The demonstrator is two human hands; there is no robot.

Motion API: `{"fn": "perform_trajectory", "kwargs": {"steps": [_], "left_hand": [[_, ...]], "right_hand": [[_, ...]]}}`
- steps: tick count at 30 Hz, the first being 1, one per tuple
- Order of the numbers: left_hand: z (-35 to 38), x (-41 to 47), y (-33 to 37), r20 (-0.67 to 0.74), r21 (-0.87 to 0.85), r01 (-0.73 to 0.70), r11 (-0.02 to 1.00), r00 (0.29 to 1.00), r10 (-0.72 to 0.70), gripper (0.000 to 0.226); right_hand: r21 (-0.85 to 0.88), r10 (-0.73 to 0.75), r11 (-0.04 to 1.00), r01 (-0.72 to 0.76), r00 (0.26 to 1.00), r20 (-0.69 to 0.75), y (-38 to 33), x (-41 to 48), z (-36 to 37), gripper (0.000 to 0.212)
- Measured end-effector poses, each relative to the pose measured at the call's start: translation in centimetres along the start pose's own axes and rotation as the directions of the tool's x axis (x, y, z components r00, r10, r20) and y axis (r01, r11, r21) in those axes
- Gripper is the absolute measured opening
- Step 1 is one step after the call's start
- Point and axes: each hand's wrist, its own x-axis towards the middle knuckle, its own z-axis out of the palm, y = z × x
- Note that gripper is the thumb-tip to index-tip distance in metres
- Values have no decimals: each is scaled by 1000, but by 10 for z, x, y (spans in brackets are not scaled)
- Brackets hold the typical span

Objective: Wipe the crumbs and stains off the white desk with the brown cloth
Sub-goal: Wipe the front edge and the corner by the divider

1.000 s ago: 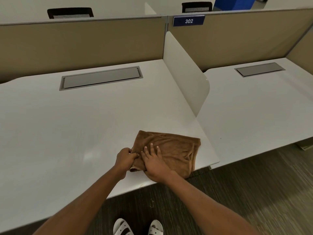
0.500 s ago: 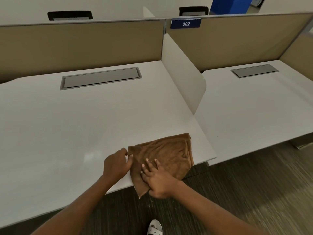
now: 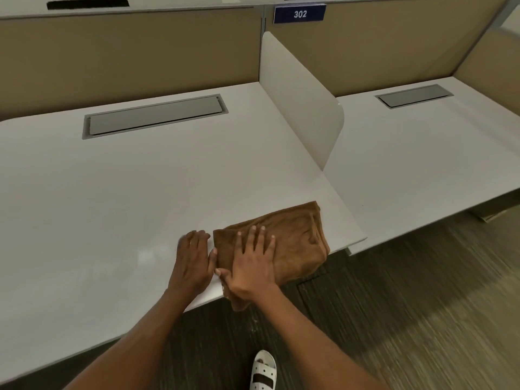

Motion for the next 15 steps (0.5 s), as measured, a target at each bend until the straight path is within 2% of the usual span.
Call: {"fn": "perform_trajectory", "kwargs": {"steps": [5,10,15], "left_hand": [[5,-3,-8,4,-71,5,997,1000,-4,51],[4,-5,-9,-6,-136,5,991,1000,-6,52],[4,-4,-9,-12,-119,-19,993,1000,18,54]], "right_hand": [[-65,-70,996,68,997,-18,-1,-12,10,112],[-130,-216,968,215,976,8,5,-27,21,117],[-117,-268,955,271,962,46,13,-24,24,104]]}}
